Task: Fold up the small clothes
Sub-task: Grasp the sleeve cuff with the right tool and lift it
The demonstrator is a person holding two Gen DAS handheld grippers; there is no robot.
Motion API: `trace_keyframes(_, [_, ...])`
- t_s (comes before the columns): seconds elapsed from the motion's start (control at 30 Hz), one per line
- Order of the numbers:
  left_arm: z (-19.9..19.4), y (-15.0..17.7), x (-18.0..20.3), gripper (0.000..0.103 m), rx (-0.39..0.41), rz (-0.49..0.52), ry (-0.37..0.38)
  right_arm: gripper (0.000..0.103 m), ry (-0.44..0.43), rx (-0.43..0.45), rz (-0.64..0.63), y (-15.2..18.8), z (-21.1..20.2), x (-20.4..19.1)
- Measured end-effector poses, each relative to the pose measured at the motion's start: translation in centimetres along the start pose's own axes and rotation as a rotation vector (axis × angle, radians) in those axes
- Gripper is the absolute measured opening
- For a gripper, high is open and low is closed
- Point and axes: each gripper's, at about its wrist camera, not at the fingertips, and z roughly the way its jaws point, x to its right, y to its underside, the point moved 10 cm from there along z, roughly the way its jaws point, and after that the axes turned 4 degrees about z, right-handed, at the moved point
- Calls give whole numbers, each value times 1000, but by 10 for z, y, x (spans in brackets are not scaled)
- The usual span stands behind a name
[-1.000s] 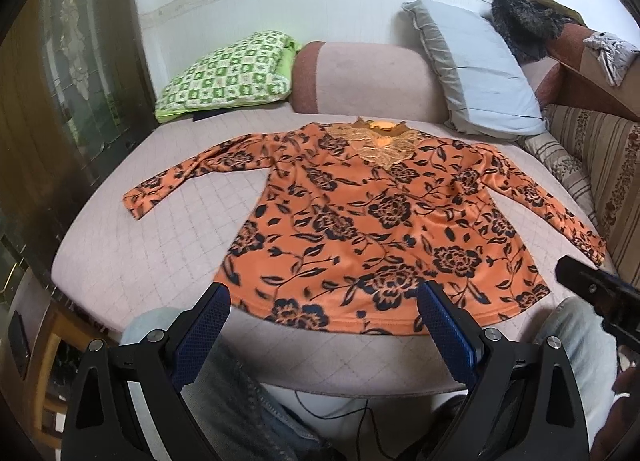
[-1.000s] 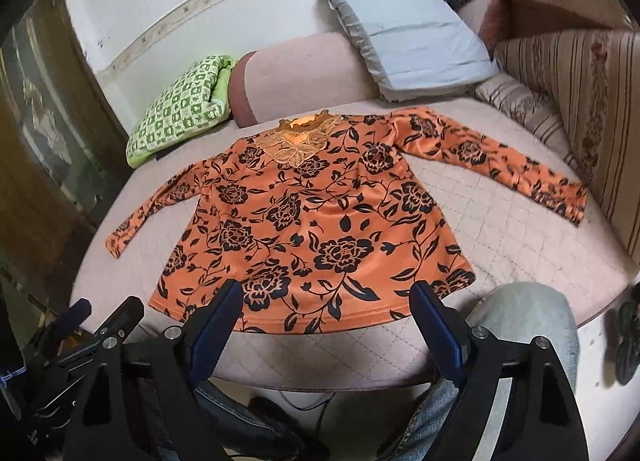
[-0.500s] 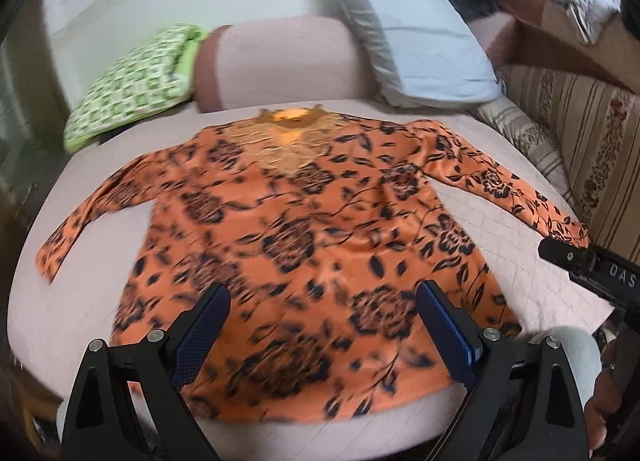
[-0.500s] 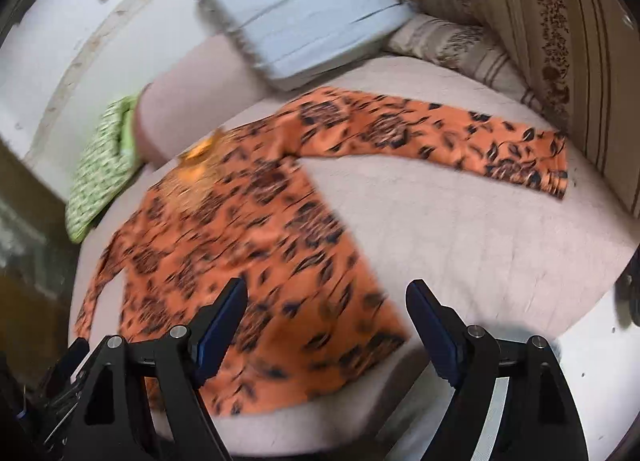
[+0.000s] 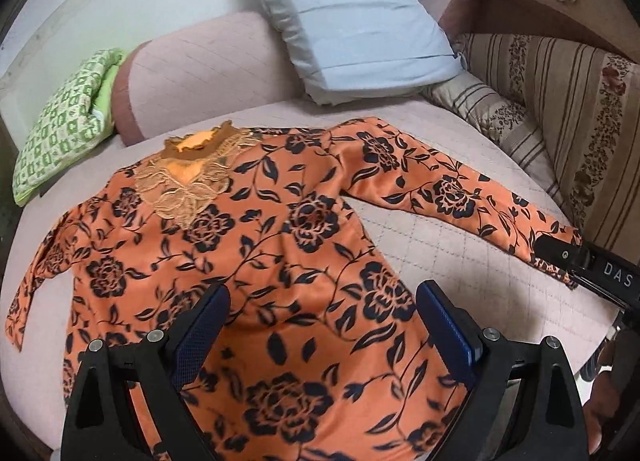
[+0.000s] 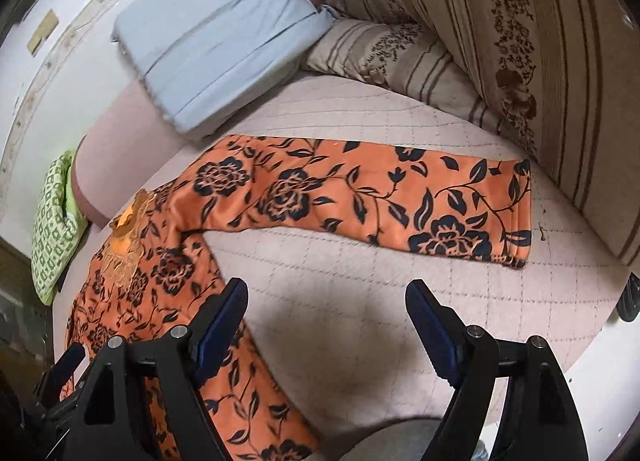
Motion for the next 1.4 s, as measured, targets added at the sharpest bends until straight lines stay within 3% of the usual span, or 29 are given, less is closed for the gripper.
trace_keyframes(0.3, [26, 2, 9, 94, -43, -44, 9, 77, 9, -51, 84, -9, 24, 43])
trace_keyframes(0.37, [26, 5, 8, 94, -50, -66, 17, 77, 39, -43, 146, -18, 27, 71])
trace_keyframes(0.5, [25, 14, 3, 94, -67, -104, 30, 65, 125, -66, 247, -28, 39, 120])
trace_keyframes(0.67, [20, 21, -6, 94, -71, -107, 29, 64, 204, -52, 332, -39, 42, 156])
trace_keyframes(0.73, [17, 24, -11, 94, -69, -109, 28, 66, 295, -49, 320, -41, 43, 170])
trace_keyframes(0.8, [16, 30, -17, 94, -74, -114, 29, 67, 294, -49, 357, -40, 46, 178])
trace_keyframes(0.87, [16, 36, -21, 94, -84, -126, 38, 68, 329, -53, 306, -41, 55, 176])
trace_keyframes(0.9, [16, 38, -23, 94, -89, -133, 46, 54, 364, -48, 268, -43, 58, 174])
trace_keyframes(0.97, [13, 43, -30, 94, -91, -156, 62, 8, 366, -31, 211, -48, 54, 161])
trace_keyframes(1.03, [9, 45, -41, 94, -87, -183, 75, 7, 318, -30, 201, -51, 44, 144])
trace_keyframes(1.17, [-4, 54, -75, 94, -70, -251, 96, 7, 204, 132, 93, -73, -15, 76])
trace_keyframes(1.3, [-17, 66, -123, 94, -44, -315, 89, 7, 71, 277, -134, -82, -76, -37])
trace_keyframes(1.4, [-25, 79, -165, 94, -25, -378, 84, 7, -38, 330, -348, -56, -103, -137])
